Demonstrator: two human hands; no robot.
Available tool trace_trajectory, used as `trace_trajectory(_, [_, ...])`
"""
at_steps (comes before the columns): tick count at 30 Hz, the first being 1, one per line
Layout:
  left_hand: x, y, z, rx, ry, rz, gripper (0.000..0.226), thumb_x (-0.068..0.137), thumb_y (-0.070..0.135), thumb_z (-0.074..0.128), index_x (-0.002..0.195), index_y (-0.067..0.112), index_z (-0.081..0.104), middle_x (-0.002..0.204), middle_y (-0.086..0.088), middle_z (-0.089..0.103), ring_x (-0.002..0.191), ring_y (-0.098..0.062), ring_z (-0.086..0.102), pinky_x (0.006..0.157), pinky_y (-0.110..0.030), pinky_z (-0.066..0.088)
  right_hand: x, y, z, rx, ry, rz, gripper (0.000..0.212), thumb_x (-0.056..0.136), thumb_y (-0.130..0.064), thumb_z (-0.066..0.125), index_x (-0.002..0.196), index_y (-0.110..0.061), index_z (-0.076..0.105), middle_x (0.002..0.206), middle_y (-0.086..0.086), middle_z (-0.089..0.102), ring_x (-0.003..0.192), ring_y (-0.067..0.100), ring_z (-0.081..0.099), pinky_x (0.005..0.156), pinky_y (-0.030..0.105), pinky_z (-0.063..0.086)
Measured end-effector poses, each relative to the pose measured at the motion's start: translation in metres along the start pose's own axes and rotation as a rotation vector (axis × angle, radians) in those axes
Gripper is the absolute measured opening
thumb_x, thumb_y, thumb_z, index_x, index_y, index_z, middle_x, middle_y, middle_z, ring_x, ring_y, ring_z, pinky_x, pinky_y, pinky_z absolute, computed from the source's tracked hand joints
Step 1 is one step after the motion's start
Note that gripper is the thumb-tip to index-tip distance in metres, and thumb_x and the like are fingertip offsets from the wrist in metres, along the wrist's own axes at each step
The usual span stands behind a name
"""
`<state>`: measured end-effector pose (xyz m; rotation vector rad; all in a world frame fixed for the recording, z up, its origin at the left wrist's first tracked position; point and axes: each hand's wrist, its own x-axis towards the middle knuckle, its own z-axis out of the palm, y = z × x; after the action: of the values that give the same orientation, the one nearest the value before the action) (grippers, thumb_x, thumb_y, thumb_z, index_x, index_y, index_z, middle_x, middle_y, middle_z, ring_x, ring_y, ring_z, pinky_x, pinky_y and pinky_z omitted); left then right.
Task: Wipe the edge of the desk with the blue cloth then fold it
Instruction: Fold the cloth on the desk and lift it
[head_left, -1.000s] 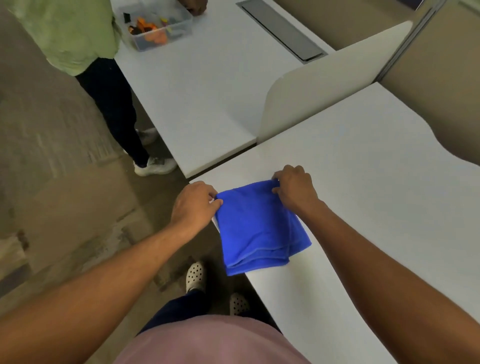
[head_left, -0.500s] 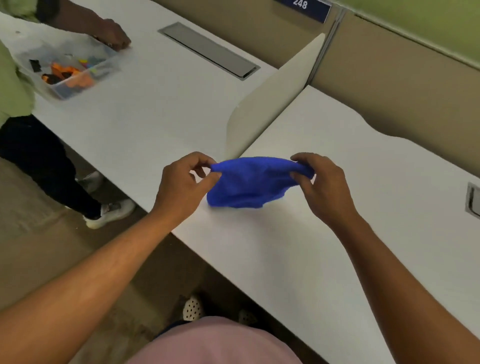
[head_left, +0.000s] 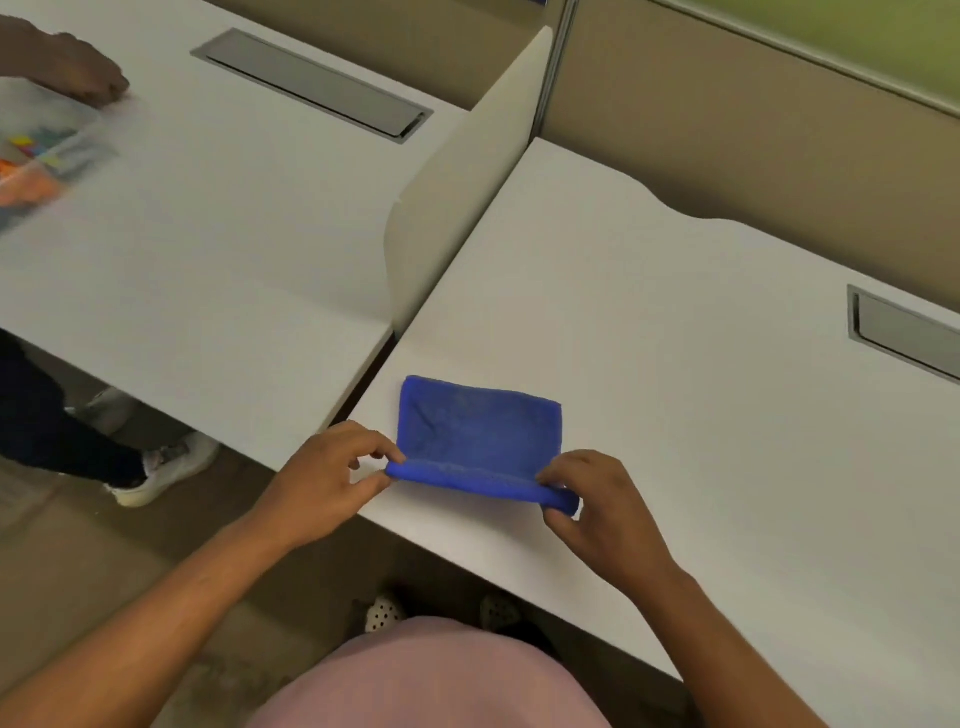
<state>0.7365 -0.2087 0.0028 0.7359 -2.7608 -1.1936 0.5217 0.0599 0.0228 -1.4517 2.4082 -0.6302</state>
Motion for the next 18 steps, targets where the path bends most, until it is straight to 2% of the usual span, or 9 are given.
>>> trace_trajectory(2, [-0.004, -0.005, 0.000, 0.024, -0.089, -0.016, 0.025, 0.090, 0.034, 0.079, 0.093, 0.053, 0.065, 0.102, 0.028, 0.065, 0.099, 0.012, 0.058, 0.069, -0.008, 0.044, -0.005, -0.003, 0.002, 0.031, -0.033, 0.024, 0.019, 0.082, -0.026, 0.076, 0.096, -0.034, 0.068, 0.087, -0.017, 0.069, 0.080, 0.005, 0.061, 0.080, 0.013, 0.043])
trace_trajectory(5, [-0.011, -0.010, -0.002, -0.057, -0.176, -0.068, 0.016, 0.087, 0.037, 0.080, 0.091, 0.050, 0.070, 0.096, 0.023, 0.072, 0.081, 0.000, 0.063, 0.071, -0.016, 0.045, -0.017, -0.006, 0.004, 0.174, -0.054, 0.124, 0.016, 0.083, -0.038, 0.067, 0.098, -0.044, 0.065, 0.092, -0.022, 0.071, 0.094, -0.001, 0.065, 0.082, 0.004, 0.045])
trace_trajectory(7, [-0.014, -0.007, -0.004, -0.118, -0.185, -0.073, 0.015, 0.086, 0.037, 0.081, 0.093, 0.047, 0.072, 0.094, 0.023, 0.072, 0.074, -0.002, 0.062, 0.066, -0.018, 0.048, -0.021, -0.006, 0.004, 0.270, -0.052, 0.190, 0.018, 0.085, -0.037, 0.070, 0.097, -0.050, 0.064, 0.099, -0.026, 0.072, 0.101, -0.001, 0.067, 0.083, 0.004, 0.047])
trace_trajectory(10, [-0.006, 0.003, -0.005, -0.186, -0.094, -0.080, 0.013, 0.089, 0.037, 0.079, 0.096, 0.045, 0.072, 0.091, 0.022, 0.070, 0.070, 0.003, 0.060, 0.060, -0.013, 0.045, -0.014, -0.003, 0.001, 0.353, 0.041, 0.272, 0.023, 0.089, -0.028, 0.077, 0.102, -0.045, 0.069, 0.102, -0.025, 0.073, 0.100, -0.001, 0.070, 0.083, 0.006, 0.050])
trace_trajectory(13, [0.022, 0.012, 0.001, -0.219, 0.059, -0.113, 0.010, 0.092, 0.035, 0.076, 0.102, 0.036, 0.073, 0.088, 0.017, 0.071, 0.080, 0.001, 0.065, 0.066, -0.011, 0.043, 0.009, 0.001, -0.001, 0.365, 0.114, 0.387, 0.019, 0.091, -0.032, 0.077, 0.105, -0.040, 0.068, 0.095, -0.020, 0.074, 0.088, -0.003, 0.069, 0.071, 0.006, 0.052])
trace_trajectory(16, [0.057, 0.017, 0.010, -0.198, 0.144, -0.153, 0.011, 0.096, 0.031, 0.073, 0.105, 0.034, 0.068, 0.090, 0.016, 0.070, 0.079, -0.003, 0.065, 0.067, -0.015, 0.044, 0.036, 0.010, 0.003, 0.341, 0.125, 0.508, 0.023, 0.092, -0.037, 0.077, 0.112, -0.036, 0.066, 0.099, -0.011, 0.073, 0.079, 0.000, 0.068, 0.059, 0.009, 0.049])
trace_trajectory(18, [0.073, 0.016, 0.017, -0.135, 0.150, -0.177, 0.016, 0.097, 0.030, 0.071, 0.112, 0.034, 0.066, 0.090, 0.017, 0.068, 0.078, 0.001, 0.062, 0.066, -0.015, 0.045, 0.048, 0.015, 0.008, 0.304, 0.105, 0.547, 0.033, 0.092, -0.038, 0.077, 0.121, -0.029, 0.065, 0.108, -0.005, 0.072, 0.082, 0.002, 0.067, 0.062, 0.010, 0.045])
